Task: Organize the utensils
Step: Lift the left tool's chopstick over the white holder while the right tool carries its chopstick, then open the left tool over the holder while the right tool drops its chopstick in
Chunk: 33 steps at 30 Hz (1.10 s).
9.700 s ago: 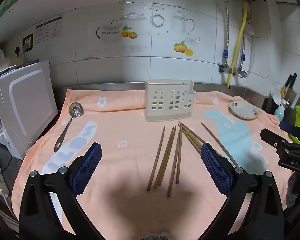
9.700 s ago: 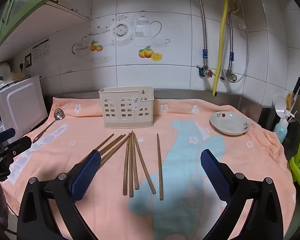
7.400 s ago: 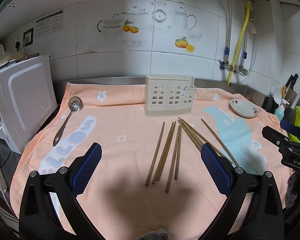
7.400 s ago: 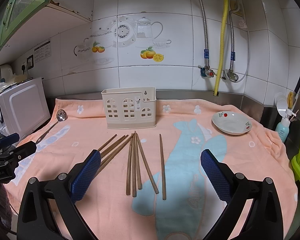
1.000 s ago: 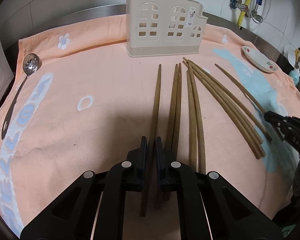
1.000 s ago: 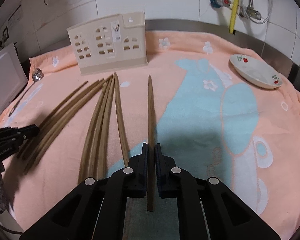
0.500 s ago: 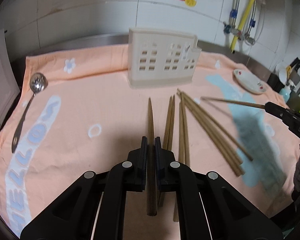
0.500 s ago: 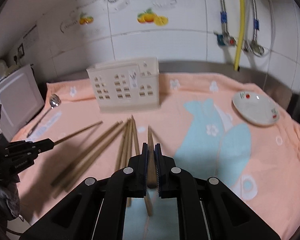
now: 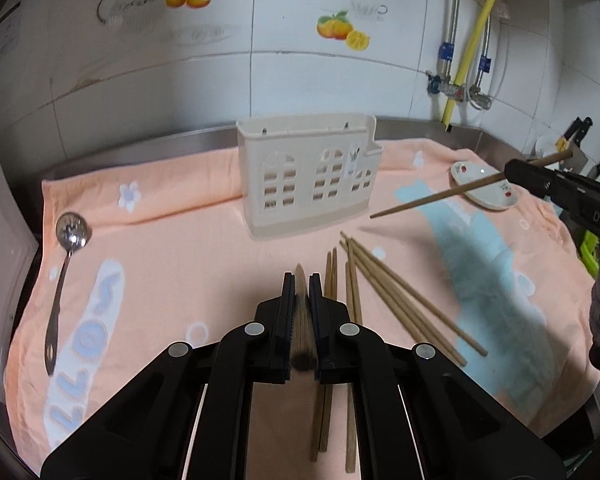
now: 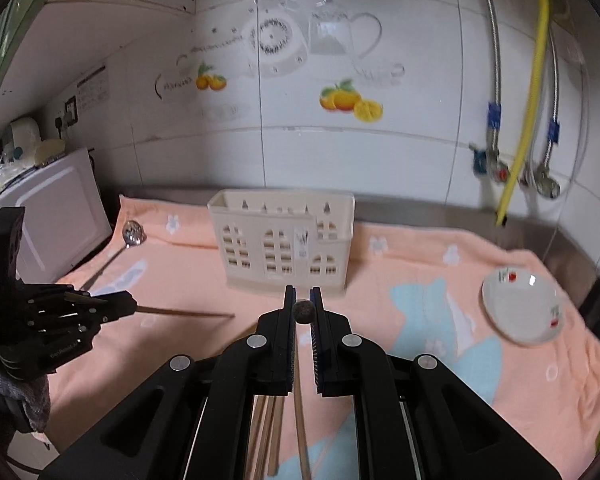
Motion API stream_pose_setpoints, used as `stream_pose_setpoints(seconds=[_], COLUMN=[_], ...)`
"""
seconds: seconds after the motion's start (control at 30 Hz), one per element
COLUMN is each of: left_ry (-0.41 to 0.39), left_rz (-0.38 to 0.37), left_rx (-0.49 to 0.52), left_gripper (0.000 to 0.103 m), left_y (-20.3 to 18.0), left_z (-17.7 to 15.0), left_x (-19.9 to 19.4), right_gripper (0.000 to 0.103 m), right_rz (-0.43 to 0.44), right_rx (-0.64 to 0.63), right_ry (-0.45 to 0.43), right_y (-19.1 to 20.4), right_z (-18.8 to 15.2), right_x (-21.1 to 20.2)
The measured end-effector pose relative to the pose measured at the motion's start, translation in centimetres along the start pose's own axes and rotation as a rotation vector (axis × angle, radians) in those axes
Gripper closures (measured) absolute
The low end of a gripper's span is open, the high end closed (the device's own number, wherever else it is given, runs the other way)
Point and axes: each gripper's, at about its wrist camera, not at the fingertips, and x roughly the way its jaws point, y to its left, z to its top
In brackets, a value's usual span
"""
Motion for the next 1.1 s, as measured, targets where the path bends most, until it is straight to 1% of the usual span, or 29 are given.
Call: stream_pose_setpoints(seconds=[0.1,0.27,0.47,0.53,0.63,0.8,0.9,1.1], left_ry=[-0.028,-0.092,-0.191,-0.223,-0.257,-0.29,-0.311,-0.374], left_rz=[-0.009,-0.017,-0.008,-0.008,-0.011,-0.009,-0.016,0.017], left_rx=[0.009,0.038,0.053,0.048,0.037,0.01,-0.03,-0.061], left_gripper=[0.097,0.098,0.098,0.098,0.098,0.098,0.098,0.098], left_y=[0.0,-0.3,-0.4,-0.2,0.1,0.8,1.7,2.7], left_z=[1.9,5.6,10.7,12.4,14.8,18.0,20.0,21.5], left_x=[-0.7,-2.1,-3.8,-4.2,-4.2,-2.9,-2.0,-0.6], right_gripper=[0.096,0.096,0.096,0.096,0.096,0.096,0.096,0.096], right_rz=[0.007,-0.023,-0.045,-0.055,-0.058,-0.061,-0.058,-0.053], right_rx=[-0.013,-0.05,-0.07,-0.077,-0.076,-0.071,-0.064,-0.058], right_ry=[-0.024,-0.076,-0.084,-0.074,-0.035,0.023,0.045,0.074], right_y=[-0.2,-0.4,-0.7,-1.0,-1.4,-2.0,-2.3,-2.5], right_z=[1.7,4.7,7.3,8.1,9.1,9.6,9.5,9.1], right_x=[-0.6,-1.4,-0.7,-0.1,1.5,4.0,5.2,7.1])
